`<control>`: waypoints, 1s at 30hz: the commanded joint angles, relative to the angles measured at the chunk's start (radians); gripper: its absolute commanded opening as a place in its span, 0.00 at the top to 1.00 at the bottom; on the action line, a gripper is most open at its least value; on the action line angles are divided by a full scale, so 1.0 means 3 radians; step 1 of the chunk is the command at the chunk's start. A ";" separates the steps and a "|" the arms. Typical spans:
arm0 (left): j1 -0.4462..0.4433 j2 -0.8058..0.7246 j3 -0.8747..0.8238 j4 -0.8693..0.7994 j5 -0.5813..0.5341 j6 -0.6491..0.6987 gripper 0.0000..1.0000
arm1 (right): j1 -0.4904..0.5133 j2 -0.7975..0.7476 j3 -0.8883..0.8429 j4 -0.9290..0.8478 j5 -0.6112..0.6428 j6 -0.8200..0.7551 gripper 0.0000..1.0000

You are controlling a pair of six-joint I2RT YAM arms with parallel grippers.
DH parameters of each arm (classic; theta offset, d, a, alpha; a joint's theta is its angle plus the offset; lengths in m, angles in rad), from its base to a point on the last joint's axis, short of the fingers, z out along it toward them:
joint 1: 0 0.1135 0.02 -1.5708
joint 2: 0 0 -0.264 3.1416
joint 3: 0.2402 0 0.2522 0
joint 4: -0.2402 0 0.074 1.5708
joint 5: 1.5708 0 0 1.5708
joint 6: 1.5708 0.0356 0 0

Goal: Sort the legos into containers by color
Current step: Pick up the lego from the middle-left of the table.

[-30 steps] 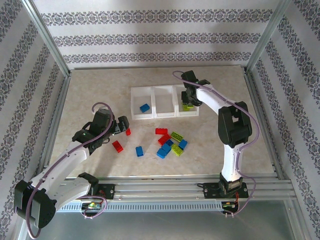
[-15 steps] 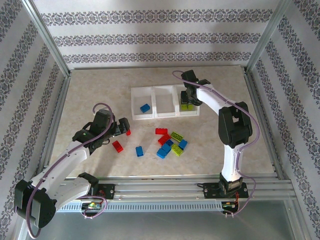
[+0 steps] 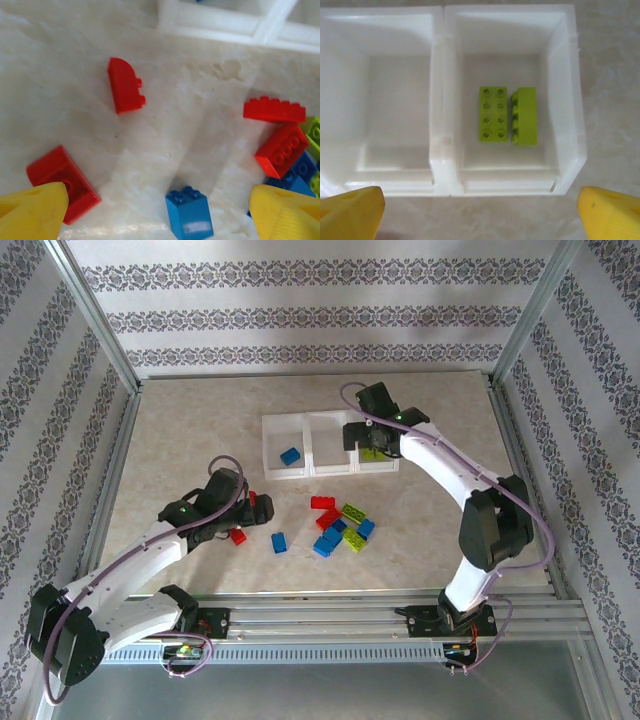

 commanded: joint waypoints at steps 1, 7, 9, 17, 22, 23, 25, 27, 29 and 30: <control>-0.0276 0.0065 -0.0060 -0.0111 -0.0059 -0.0269 0.09 | 0.0119 -0.0188 -0.0188 -0.0031 0.0177 0.0225 0.02; -0.0730 0.0416 -0.0095 0.0028 -0.0155 -0.0453 0.12 | 0.0365 -0.0413 -0.0458 -0.0067 0.0255 0.0494 0.02; -0.0824 0.0515 -0.0094 0.0086 -0.0190 -0.0472 0.13 | 0.0417 -0.0481 -0.0536 -0.0067 0.0239 0.0566 0.02; -0.0907 0.0886 -0.0094 0.0317 -0.0069 -0.0447 0.18 | 0.0578 -0.0568 -0.0743 0.0029 0.0162 0.0639 0.02; -0.0907 0.1021 -0.0071 0.0397 -0.0072 -0.0403 0.20 | 0.0660 -0.0513 -0.0753 0.0100 0.0057 0.0571 0.02; -0.0907 0.1053 -0.0069 0.0414 -0.0064 -0.0392 0.21 | 0.0675 -0.0495 -0.0747 0.0111 0.0038 0.0558 0.02; -0.0907 0.1113 -0.0064 0.0436 -0.0048 -0.0381 0.22 | 0.0693 -0.0454 -0.0724 0.0114 0.0019 0.0547 0.02; -0.0909 0.1172 -0.0053 0.0432 -0.0048 -0.0367 0.24 | 0.0709 -0.0406 -0.0693 0.0112 -0.0019 0.0544 0.03; -0.0907 0.1211 -0.0050 0.0417 -0.0067 -0.0355 0.29 | 0.0718 -0.0355 -0.0657 0.0102 -0.0044 0.0547 0.05; -0.0907 0.1228 -0.0053 0.0413 -0.0067 -0.0347 0.31 | 0.0723 -0.0334 -0.0641 0.0098 -0.0047 0.0547 0.05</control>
